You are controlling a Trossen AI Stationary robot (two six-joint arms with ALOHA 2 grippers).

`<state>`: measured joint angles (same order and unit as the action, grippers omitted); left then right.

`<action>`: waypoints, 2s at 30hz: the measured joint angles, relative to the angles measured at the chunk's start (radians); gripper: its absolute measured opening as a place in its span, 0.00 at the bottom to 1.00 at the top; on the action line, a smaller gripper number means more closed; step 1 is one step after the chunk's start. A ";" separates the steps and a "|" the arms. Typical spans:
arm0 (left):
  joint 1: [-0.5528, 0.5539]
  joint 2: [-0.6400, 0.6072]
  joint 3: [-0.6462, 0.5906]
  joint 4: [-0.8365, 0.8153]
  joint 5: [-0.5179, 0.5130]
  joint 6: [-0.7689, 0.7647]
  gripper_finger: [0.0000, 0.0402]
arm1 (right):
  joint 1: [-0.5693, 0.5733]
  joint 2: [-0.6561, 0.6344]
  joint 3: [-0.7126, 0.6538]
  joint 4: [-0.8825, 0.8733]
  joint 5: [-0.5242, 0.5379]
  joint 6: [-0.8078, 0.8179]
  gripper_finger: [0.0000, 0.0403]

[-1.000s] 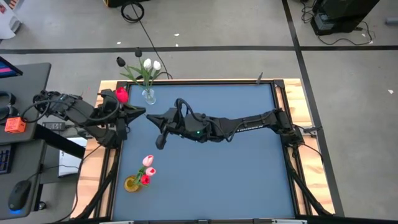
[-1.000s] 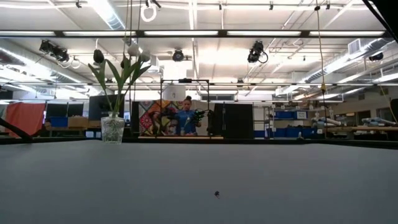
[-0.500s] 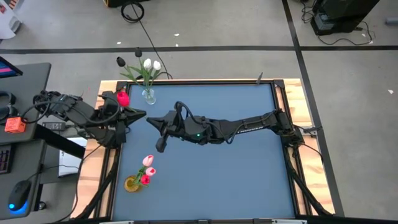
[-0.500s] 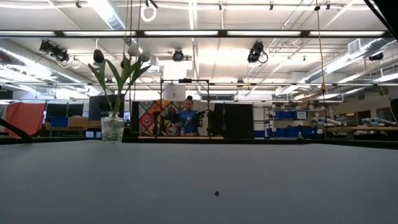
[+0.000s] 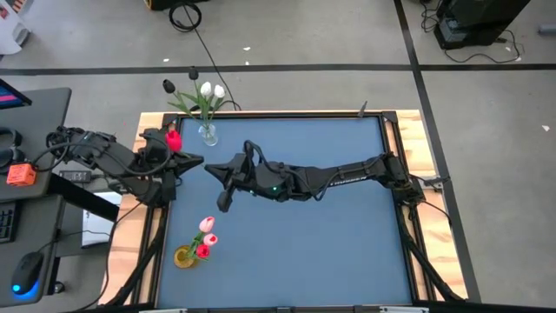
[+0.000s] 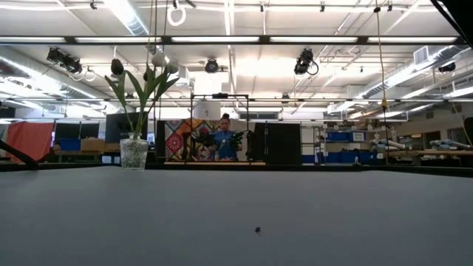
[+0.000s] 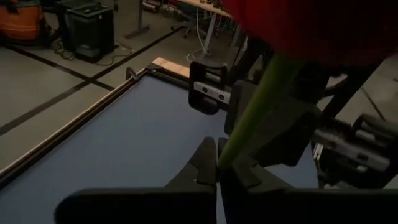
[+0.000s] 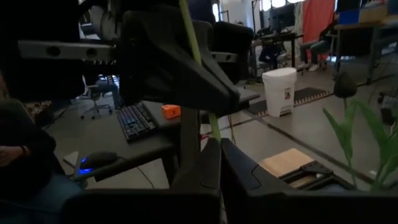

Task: Sort flowers into vase by color
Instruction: Put the red tulip into the yellow vase

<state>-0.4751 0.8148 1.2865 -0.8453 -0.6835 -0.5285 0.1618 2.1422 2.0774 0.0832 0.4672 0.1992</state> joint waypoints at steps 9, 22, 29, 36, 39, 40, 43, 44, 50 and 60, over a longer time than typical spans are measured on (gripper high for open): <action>0.000 -0.017 0.000 -0.088 0.091 0.095 0.01 | -0.003 -0.002 0.002 -0.042 -0.018 0.142 0.08; 0.000 -0.096 -0.002 -0.379 0.234 0.120 0.01 | 0.014 -0.002 0.002 -0.400 -0.014 0.584 0.25; 0.000 -0.118 -0.006 -0.396 0.354 0.153 0.01 | 0.049 -0.003 0.001 -0.427 0.011 0.727 0.34; -0.061 -0.165 -0.223 -0.273 0.806 0.108 0.01 | 0.101 -0.003 0.001 -0.596 0.026 0.885 0.32; -0.111 -0.195 -0.268 -0.205 0.837 0.069 0.01 | 0.119 -0.003 0.001 -0.641 0.075 0.917 0.32; -0.125 -0.199 -0.272 -0.196 0.836 0.061 0.01 | 0.123 -0.003 0.001 -0.650 0.087 0.925 0.32; -0.147 -0.202 -0.255 -0.163 0.805 0.067 0.01 | 0.130 -0.003 0.001 -0.669 0.096 0.935 0.32; -0.146 -0.201 -0.242 -0.149 0.799 0.077 0.01 | 0.131 -0.003 0.001 -0.670 0.093 0.935 0.32; -0.146 -0.179 -0.211 -0.117 0.730 0.125 0.01 | 0.126 -0.003 0.001 -0.678 0.042 0.932 0.32; -0.147 -0.060 -0.214 -0.167 0.730 0.175 0.01 | 0.125 -0.003 0.001 -0.686 0.028 0.911 0.32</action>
<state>-0.6217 0.7549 1.0725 -1.0125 0.0463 -0.3537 0.2868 2.1391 2.0785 -0.6032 0.4955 1.1103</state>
